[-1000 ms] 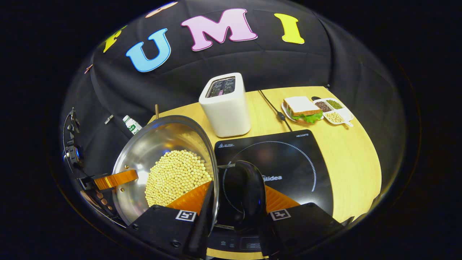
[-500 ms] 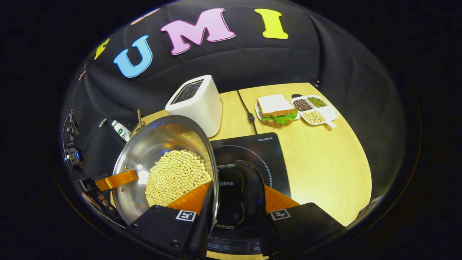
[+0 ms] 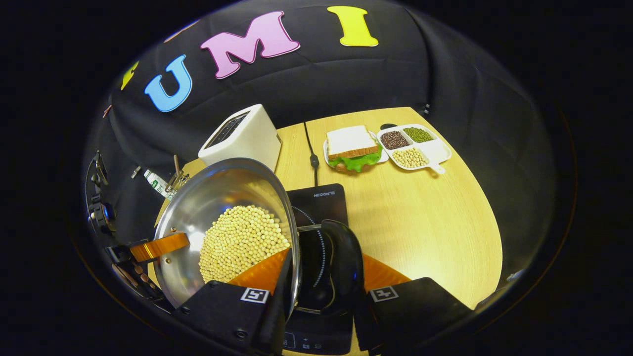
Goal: First push the handle of the pot to place it horizontally, then grasp the pot with both hands and set it on the induction cooktop.
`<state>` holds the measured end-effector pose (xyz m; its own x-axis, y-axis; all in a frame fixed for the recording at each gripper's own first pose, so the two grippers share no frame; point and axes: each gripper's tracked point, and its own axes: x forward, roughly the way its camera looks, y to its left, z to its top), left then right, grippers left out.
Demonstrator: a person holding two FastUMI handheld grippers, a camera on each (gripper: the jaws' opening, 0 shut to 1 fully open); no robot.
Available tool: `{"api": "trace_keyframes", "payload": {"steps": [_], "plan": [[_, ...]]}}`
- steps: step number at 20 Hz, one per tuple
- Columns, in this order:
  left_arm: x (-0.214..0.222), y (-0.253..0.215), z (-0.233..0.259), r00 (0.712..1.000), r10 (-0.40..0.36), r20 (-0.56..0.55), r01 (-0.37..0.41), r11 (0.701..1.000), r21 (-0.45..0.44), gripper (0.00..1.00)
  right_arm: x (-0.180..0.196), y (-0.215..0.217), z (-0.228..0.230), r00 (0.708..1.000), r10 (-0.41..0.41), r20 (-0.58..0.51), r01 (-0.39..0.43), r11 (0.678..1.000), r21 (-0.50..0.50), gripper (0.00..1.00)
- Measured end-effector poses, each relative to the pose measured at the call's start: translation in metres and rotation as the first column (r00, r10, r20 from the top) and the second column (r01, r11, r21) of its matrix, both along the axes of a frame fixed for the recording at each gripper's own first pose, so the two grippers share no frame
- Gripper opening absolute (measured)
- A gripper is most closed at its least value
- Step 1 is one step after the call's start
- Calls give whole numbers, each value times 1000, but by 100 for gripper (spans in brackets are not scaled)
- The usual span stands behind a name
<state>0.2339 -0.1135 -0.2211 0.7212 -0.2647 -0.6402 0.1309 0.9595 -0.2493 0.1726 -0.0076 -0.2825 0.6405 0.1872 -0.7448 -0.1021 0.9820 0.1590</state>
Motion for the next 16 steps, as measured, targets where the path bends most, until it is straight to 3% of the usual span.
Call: {"api": "trace_keyframes", "payload": {"steps": [16], "plan": [[20,-19,-22,999,15,-38,-14,1000,17,58,29,-20,-29,999,-22,-44,22,1000,1,59]]}}
